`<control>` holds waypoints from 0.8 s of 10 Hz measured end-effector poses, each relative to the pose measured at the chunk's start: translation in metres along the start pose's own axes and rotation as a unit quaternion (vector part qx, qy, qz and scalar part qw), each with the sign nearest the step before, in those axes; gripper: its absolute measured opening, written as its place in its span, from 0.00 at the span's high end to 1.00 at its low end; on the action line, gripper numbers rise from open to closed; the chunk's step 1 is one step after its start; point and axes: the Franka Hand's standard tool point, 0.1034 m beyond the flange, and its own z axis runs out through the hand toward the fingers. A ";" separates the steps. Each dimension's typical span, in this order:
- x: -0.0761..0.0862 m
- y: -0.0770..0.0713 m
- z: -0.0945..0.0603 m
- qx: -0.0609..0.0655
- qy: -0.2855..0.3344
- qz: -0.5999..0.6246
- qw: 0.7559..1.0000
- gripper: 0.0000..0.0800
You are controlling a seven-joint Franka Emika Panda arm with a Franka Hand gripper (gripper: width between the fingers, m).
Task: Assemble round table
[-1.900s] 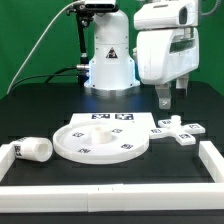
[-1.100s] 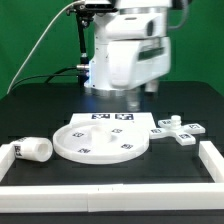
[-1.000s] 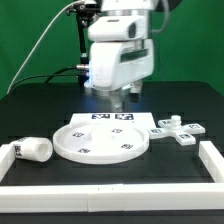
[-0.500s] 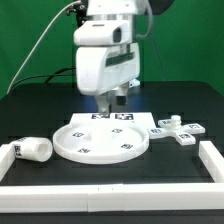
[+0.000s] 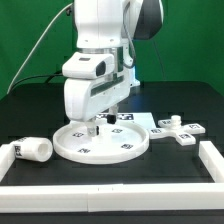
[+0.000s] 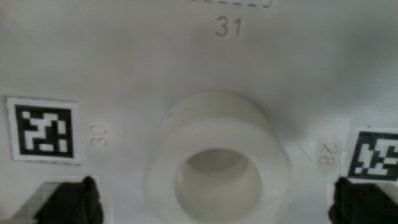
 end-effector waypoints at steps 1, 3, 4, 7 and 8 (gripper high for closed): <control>-0.003 0.001 0.003 -0.002 0.001 0.002 1.000 0.19; -0.019 0.006 0.009 -0.002 0.000 -0.005 1.000 0.19; -0.016 0.005 0.009 0.000 0.000 0.000 1.000 0.19; -0.017 0.004 0.010 0.000 0.000 0.000 1.000 0.38; -0.017 0.004 0.010 0.000 0.000 0.001 1.000 0.52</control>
Offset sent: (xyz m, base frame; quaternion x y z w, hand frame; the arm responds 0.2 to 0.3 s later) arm 0.0000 0.0000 0.0000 0.0000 0.0000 0.0000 1.0000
